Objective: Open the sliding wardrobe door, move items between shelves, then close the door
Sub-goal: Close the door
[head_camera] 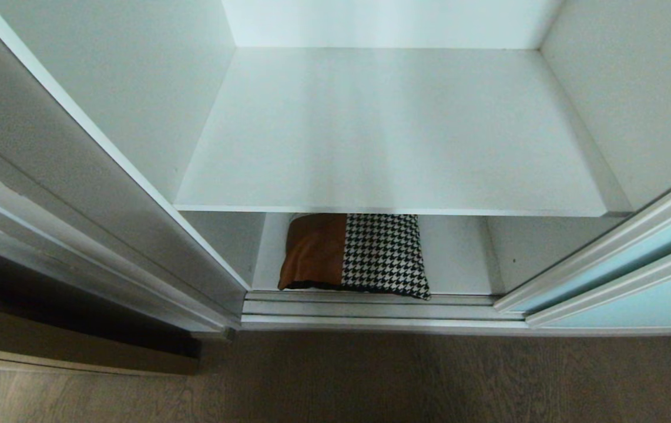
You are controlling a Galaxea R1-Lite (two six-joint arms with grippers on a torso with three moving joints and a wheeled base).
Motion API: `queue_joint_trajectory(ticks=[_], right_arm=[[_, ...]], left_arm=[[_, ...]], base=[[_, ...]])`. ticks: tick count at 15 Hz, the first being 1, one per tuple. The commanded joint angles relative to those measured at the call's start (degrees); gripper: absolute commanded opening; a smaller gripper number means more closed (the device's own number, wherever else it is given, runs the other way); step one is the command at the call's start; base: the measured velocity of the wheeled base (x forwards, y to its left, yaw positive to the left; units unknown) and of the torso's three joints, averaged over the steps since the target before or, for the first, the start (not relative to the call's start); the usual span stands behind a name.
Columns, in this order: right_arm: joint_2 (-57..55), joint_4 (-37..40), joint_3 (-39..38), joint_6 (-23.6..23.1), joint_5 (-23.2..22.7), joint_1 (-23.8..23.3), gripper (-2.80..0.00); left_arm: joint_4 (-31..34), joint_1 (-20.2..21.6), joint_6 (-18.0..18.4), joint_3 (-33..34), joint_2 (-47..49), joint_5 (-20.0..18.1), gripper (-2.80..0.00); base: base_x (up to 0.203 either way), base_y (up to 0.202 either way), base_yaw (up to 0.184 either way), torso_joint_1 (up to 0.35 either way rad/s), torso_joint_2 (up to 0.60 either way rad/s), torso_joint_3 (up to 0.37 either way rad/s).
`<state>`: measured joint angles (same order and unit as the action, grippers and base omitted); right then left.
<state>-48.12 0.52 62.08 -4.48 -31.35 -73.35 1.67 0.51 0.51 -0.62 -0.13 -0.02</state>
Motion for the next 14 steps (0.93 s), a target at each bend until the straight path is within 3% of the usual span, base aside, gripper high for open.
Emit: queue_joint_trajectory(ticks=[1, 7, 10, 14], right_arm=[[-2.80, 0.31, 0.84, 0.67, -3.06, -1.51, -2.80], [-8.99, 1.49, 5.77, 6.83, -9.93, -0.28, -2.80], [-11.65, 1.40, 8.72, 12.12, -10.77, 3.17, -2.80], [-12.87, 1.28, 9.33, 14.30, -10.76, 9.52, -2.80]], left_arm=[[0.00, 0.02, 0.02, 0.01, 0.05, 0.02, -2.80], [0.00, 0.02, 0.02, 0.01, 0.05, 0.02, -2.80], [0.00, 0.02, 0.02, 0.01, 0.05, 0.02, -2.80], [0.00, 0.02, 0.02, 0.01, 0.05, 0.02, -2.80]], base=[[0.000, 0.000, 0.000, 0.000, 0.00, 0.000], [0.000, 0.000, 0.000, 0.000, 0.00, 0.000], [0.000, 0.000, 0.000, 0.000, 0.00, 0.000], [0.000, 0.000, 0.000, 0.000, 0.00, 0.000]])
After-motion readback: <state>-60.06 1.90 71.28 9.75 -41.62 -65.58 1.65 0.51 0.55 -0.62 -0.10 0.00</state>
